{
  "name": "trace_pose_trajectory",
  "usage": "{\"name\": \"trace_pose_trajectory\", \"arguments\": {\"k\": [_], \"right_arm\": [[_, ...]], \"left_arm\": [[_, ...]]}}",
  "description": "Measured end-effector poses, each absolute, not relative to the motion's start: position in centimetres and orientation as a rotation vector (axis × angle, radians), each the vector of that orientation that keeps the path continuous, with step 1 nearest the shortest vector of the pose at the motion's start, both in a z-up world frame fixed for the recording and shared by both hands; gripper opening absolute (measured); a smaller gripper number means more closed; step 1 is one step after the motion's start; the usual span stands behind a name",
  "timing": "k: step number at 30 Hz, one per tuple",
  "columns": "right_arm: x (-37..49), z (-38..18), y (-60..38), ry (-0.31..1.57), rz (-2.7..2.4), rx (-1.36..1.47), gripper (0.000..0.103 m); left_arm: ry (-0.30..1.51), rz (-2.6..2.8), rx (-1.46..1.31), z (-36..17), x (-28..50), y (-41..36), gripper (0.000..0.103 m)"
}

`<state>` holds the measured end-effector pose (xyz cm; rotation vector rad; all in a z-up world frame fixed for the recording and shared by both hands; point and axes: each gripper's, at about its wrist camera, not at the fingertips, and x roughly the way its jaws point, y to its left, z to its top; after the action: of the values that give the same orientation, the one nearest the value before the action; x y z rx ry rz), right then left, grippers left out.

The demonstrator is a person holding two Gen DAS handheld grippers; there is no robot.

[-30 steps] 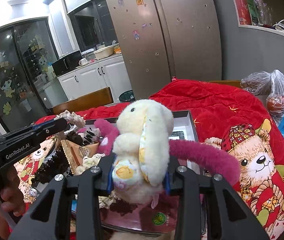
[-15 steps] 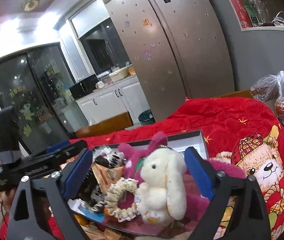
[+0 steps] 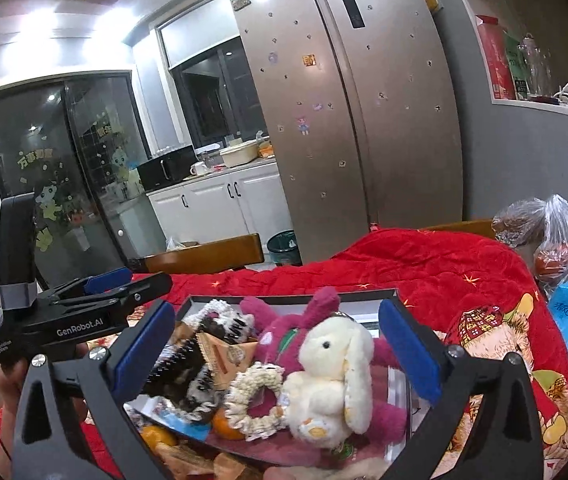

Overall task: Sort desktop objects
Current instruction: 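Lower the scrunchie into the box and open the left gripper while the right gripper releases the rabbit there, then withdraw both grippers from the black box toward the loose items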

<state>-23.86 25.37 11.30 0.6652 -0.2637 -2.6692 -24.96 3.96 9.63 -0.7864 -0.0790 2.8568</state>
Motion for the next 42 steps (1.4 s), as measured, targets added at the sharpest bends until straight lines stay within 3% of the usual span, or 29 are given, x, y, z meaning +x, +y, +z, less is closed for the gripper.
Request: {"name": "trace_pose_trajectory", "arguments": {"k": [10, 15, 22, 34, 42], "right_arm": [[-18.4, 16.9, 26.9, -0.333, -2.67, 0.557, 0.103], [-15.0, 17.9, 27.6, -0.464, -2.658, 0.506, 0.103], [-10.3, 15.3, 26.1, -0.458, -2.642, 0.471, 0.103], [-8.3, 6.6, 21.6, -0.276, -2.53, 0.636, 0.103], [-9.7, 3.9, 20.7, -0.203, -2.482, 0.718, 0.101]], "left_arm": [[-0.029, 2.953, -0.648, 14.9, -17.4, 0.4, 0.087], [-0.058, 2.975, -0.678, 15.0, -13.5, -1.6, 0.087], [0.014, 3.039, -0.694, 10.7, -9.3, -2.0, 0.087], [-0.087, 2.795, -0.972, 1.3, -11.8, -0.4, 0.087], [-0.012, 2.717, -1.059, -1.3, -13.2, 1.0, 0.087]]}}
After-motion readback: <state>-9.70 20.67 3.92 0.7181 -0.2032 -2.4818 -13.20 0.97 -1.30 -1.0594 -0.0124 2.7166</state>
